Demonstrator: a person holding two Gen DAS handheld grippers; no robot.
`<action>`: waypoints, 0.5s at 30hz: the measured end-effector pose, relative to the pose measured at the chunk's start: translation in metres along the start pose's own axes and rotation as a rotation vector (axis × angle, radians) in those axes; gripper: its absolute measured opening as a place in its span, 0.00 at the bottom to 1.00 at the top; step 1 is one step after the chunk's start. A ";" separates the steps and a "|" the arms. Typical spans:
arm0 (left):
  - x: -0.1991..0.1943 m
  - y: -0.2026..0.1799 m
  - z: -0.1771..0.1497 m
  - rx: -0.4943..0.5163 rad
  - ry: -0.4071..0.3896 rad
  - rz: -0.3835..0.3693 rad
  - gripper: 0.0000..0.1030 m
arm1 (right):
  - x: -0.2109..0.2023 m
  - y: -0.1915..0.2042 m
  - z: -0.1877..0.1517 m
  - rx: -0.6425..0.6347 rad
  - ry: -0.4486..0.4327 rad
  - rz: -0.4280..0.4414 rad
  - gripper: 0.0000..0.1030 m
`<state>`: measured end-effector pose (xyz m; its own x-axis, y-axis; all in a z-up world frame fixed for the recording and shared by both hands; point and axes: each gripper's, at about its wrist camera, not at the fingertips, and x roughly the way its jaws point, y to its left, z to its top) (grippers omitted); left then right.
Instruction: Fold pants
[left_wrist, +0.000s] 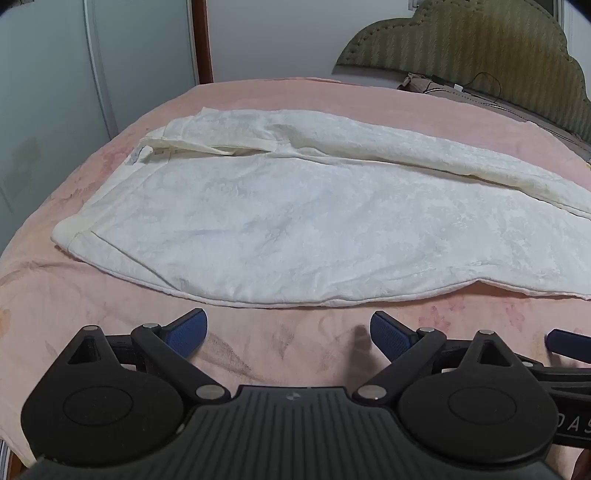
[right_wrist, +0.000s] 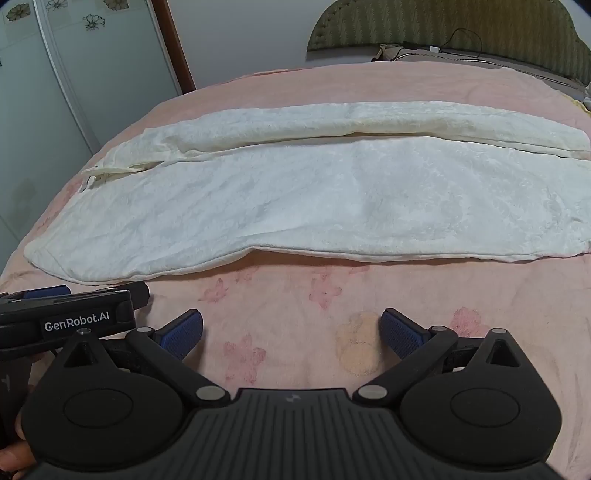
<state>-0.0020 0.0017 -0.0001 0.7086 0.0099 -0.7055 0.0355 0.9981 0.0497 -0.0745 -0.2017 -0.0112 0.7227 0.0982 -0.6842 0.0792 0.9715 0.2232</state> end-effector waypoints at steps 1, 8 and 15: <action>0.000 0.000 -0.001 0.000 0.000 0.000 0.94 | 0.000 0.000 0.000 0.000 0.000 0.000 1.00; 0.003 -0.002 -0.001 0.011 0.009 -0.006 0.94 | 0.000 0.001 0.000 -0.001 0.001 -0.001 1.00; 0.004 -0.002 -0.003 0.009 0.008 -0.003 0.94 | 0.001 0.002 -0.001 -0.002 0.001 -0.003 1.00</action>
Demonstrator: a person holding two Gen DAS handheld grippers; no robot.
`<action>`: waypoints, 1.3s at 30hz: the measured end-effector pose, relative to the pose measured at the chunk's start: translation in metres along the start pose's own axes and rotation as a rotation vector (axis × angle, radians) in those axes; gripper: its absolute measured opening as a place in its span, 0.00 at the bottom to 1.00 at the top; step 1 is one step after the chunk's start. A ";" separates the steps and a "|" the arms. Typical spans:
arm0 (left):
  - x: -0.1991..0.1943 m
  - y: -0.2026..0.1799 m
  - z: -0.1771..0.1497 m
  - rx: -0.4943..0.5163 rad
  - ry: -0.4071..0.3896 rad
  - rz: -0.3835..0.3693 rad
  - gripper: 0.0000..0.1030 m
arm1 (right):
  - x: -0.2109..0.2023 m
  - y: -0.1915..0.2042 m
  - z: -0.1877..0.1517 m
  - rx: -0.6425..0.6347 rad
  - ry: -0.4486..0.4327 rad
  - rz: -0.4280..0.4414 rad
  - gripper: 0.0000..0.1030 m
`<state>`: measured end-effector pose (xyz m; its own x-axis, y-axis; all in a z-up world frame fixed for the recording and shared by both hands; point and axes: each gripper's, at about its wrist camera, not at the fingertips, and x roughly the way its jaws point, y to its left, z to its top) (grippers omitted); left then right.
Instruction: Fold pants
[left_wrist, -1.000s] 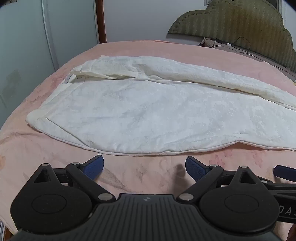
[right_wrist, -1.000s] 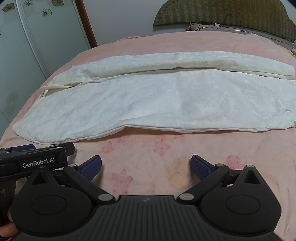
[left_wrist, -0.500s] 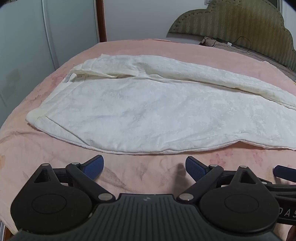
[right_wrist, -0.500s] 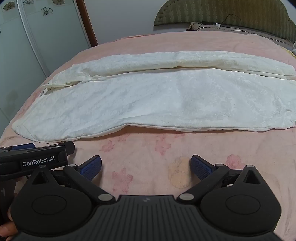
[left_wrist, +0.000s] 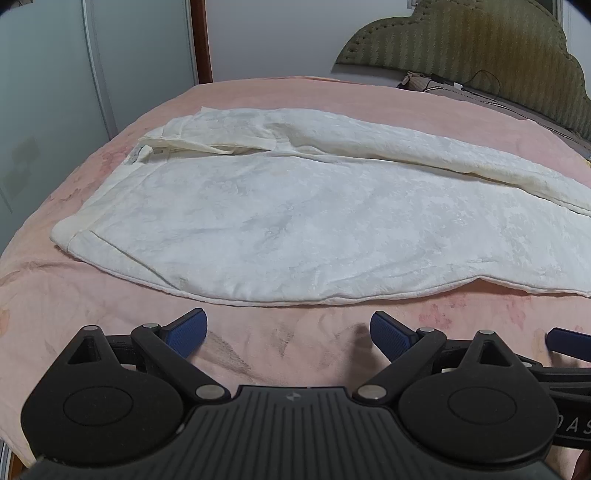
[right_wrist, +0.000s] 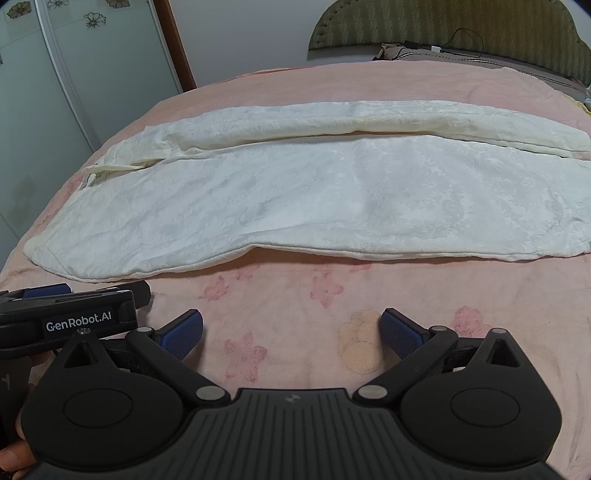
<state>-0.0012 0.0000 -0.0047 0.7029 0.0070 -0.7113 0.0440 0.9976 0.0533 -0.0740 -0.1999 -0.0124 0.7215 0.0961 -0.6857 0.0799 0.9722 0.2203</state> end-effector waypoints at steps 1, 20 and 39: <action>0.000 0.000 -0.001 -0.001 -0.001 -0.001 0.94 | 0.000 0.000 0.000 0.000 0.000 0.000 1.00; -0.001 0.000 0.002 -0.003 0.005 0.002 0.94 | 0.002 0.001 -0.002 0.000 0.001 -0.001 1.00; 0.012 0.023 0.048 -0.033 -0.075 0.095 0.94 | -0.008 -0.002 0.063 -0.230 -0.383 0.198 1.00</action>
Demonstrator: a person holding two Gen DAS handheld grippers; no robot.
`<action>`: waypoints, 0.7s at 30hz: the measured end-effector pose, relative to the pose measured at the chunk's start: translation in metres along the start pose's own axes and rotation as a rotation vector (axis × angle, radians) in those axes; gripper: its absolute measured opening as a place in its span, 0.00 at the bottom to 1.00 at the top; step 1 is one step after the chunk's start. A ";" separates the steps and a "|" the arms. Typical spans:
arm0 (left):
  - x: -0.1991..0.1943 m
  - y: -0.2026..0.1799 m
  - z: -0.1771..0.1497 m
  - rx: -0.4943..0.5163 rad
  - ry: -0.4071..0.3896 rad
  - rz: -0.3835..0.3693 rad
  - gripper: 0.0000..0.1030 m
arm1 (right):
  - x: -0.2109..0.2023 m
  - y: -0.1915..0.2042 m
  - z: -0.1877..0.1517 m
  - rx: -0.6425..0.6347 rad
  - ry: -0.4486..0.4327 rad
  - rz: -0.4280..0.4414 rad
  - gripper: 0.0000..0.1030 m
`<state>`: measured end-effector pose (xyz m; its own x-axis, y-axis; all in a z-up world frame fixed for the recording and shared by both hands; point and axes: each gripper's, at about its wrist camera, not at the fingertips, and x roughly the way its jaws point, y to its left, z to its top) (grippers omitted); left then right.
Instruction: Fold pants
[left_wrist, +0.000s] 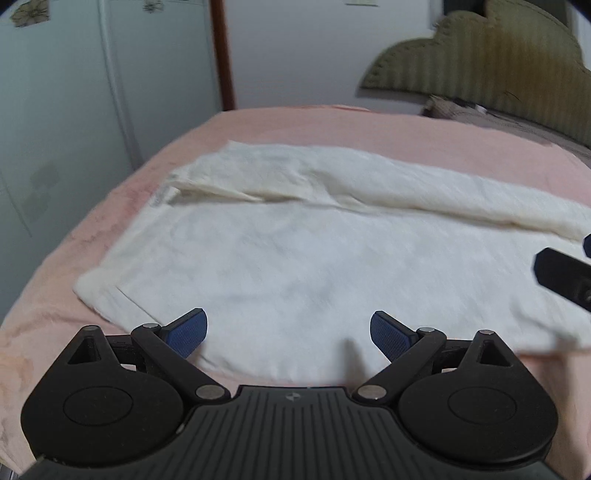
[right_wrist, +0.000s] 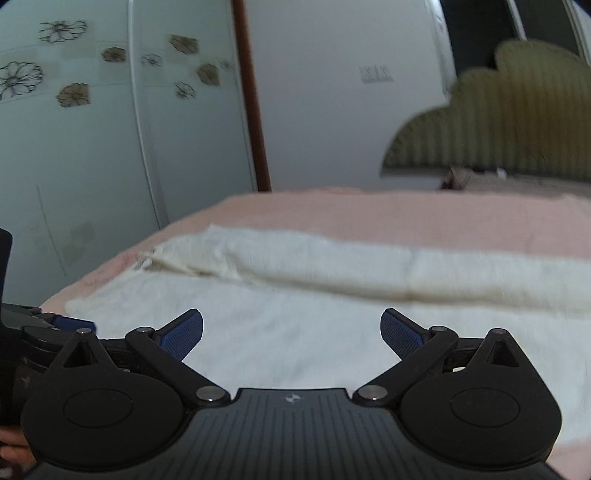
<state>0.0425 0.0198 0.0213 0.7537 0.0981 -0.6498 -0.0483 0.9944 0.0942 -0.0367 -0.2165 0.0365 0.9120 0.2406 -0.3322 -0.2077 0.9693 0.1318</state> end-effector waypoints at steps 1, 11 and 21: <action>0.005 0.005 0.005 -0.017 -0.007 0.020 0.94 | 0.012 -0.004 0.008 -0.026 -0.004 0.013 1.00; 0.048 0.033 0.005 -0.043 -0.003 0.133 0.94 | 0.144 -0.025 0.063 -0.244 0.174 0.040 1.00; 0.063 0.021 -0.015 0.030 -0.085 0.203 1.00 | 0.288 -0.046 0.101 -0.220 0.260 0.089 1.00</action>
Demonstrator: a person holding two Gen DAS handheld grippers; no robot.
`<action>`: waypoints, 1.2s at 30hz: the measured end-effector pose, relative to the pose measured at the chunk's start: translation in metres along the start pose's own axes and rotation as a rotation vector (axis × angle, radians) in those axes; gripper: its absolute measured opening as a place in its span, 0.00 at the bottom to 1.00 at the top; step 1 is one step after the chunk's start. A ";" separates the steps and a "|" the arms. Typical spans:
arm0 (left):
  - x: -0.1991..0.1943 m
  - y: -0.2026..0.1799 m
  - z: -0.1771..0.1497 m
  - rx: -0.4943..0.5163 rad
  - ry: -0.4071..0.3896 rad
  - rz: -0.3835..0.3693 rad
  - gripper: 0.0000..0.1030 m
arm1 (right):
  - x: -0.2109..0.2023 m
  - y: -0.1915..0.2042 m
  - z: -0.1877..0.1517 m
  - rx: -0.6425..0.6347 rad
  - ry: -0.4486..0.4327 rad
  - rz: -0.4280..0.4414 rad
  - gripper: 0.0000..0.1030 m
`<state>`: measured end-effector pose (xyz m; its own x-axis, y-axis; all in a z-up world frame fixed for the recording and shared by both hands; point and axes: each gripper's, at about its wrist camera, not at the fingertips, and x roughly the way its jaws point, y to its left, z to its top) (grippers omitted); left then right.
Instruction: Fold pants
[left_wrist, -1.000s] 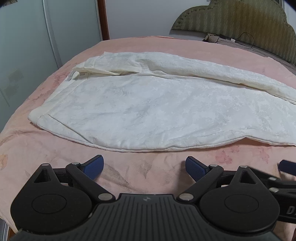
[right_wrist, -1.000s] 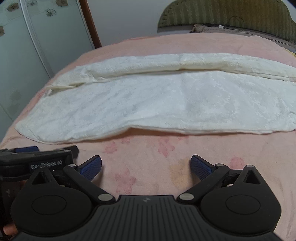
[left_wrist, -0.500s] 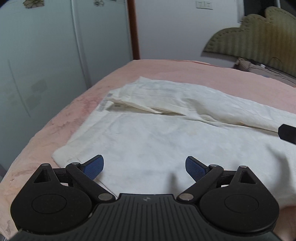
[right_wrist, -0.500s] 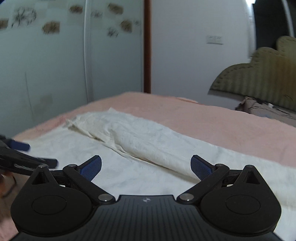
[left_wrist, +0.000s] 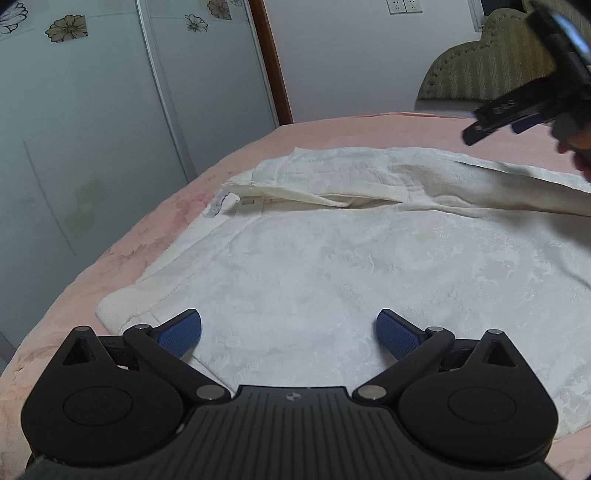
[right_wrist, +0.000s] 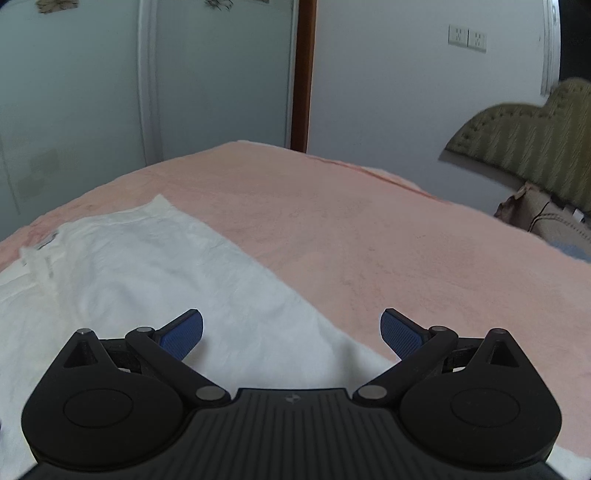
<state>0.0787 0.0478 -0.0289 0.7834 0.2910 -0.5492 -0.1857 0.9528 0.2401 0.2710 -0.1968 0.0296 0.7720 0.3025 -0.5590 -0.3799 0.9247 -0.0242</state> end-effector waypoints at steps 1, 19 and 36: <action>0.001 0.001 0.000 -0.006 0.003 -0.007 1.00 | 0.015 -0.003 0.004 0.019 0.019 0.015 1.00; 0.005 0.033 0.027 -0.049 -0.045 -0.055 0.97 | 0.052 0.022 0.006 -0.196 -0.004 0.100 0.21; 0.110 0.069 0.156 -0.533 0.096 -0.479 0.98 | -0.066 0.138 -0.113 -0.878 -0.263 0.009 0.11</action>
<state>0.2445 0.1319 0.0523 0.8001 -0.1860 -0.5704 -0.1187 0.8829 -0.4543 0.1097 -0.1156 -0.0303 0.8174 0.4513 -0.3581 -0.5544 0.4468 -0.7022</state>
